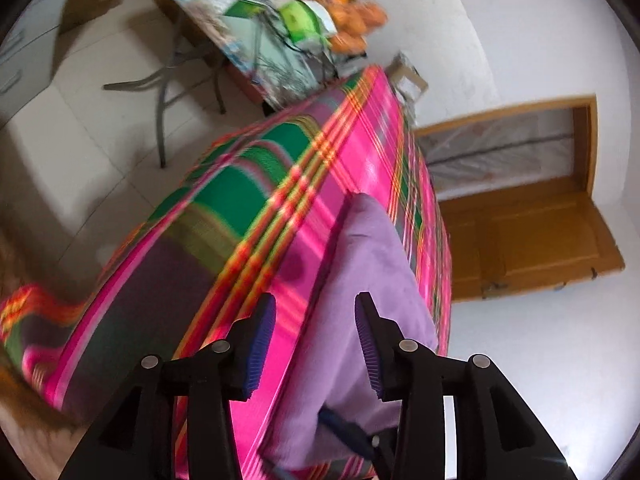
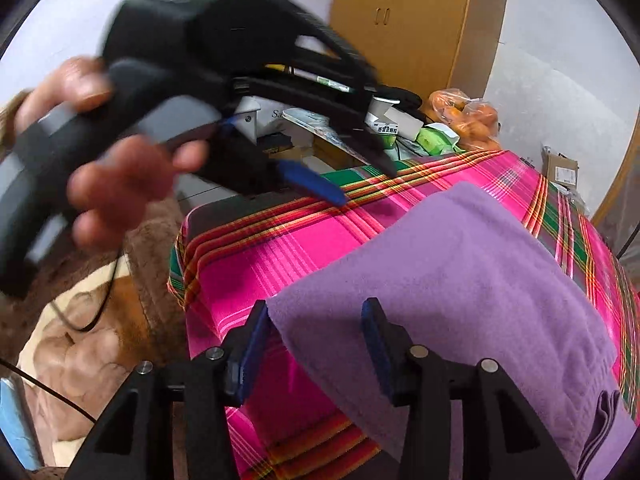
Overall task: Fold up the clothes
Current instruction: 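Grasp the garment edge with the left gripper while the right gripper grasps beside it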
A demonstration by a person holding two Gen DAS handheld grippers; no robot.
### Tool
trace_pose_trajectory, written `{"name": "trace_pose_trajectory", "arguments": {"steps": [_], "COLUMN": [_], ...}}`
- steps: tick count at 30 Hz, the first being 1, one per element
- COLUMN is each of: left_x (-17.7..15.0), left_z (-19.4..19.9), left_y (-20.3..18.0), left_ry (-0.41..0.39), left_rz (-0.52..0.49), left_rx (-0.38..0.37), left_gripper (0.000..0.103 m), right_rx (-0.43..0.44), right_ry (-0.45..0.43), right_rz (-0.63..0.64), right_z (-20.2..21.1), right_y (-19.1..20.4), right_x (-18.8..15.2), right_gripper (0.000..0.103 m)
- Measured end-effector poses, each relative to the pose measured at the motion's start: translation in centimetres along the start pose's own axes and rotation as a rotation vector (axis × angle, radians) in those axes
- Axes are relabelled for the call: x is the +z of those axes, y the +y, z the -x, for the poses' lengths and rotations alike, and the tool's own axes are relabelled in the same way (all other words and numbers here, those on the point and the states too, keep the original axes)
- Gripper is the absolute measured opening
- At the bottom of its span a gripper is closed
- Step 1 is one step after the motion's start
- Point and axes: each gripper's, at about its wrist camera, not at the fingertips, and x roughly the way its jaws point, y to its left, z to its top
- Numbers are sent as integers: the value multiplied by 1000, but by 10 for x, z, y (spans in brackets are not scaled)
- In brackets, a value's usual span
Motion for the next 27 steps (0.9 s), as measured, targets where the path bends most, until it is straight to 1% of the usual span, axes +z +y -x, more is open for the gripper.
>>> {"name": "trace_pose_trajectory", "arguments": {"steps": [5,8,17,19,21,23,24,25,26,27], "left_x": [30,44,66,67,65,65,65,66,67,68], "left_z": [-37,-53,-86,-91,-92,-94,-95,-96,-96,-96], "left_y": [-20,-26,-42,-47,-49,-47,-45,-43,-41,-39], "left_ry": [106,138,200,211,215,223,227,229,226,223], "left_rz": [-86,-99,-129,-165,-173,-166,-160,-153,-145,-137], "left_rx": [-20,7,-18,-8,-12,-22,-21,-18,-12,-7], "left_gripper": [42,42,42,42,42,41,40,31,25,23], "right_rx": [30,30,66,70,74,73,70,67,65,64], "right_ry": [1,-4,-16,-20,-23,-25,-26,-27,-28,-29], "right_rz": [-32,-25,-39,-42,-46,-50,-52,-55,-60,-64], "right_z": [1,2,2,2,3,3,4,4,5,5], "right_y": [-5,-5,-10,-10,-11,-11,-12,-12,-13,-13], "right_x": [0,-1,-2,-3,-4,-5,-5,-5,-6,-7], "right_gripper": [48,48,48,48,48,45,44,41,36,35]}}
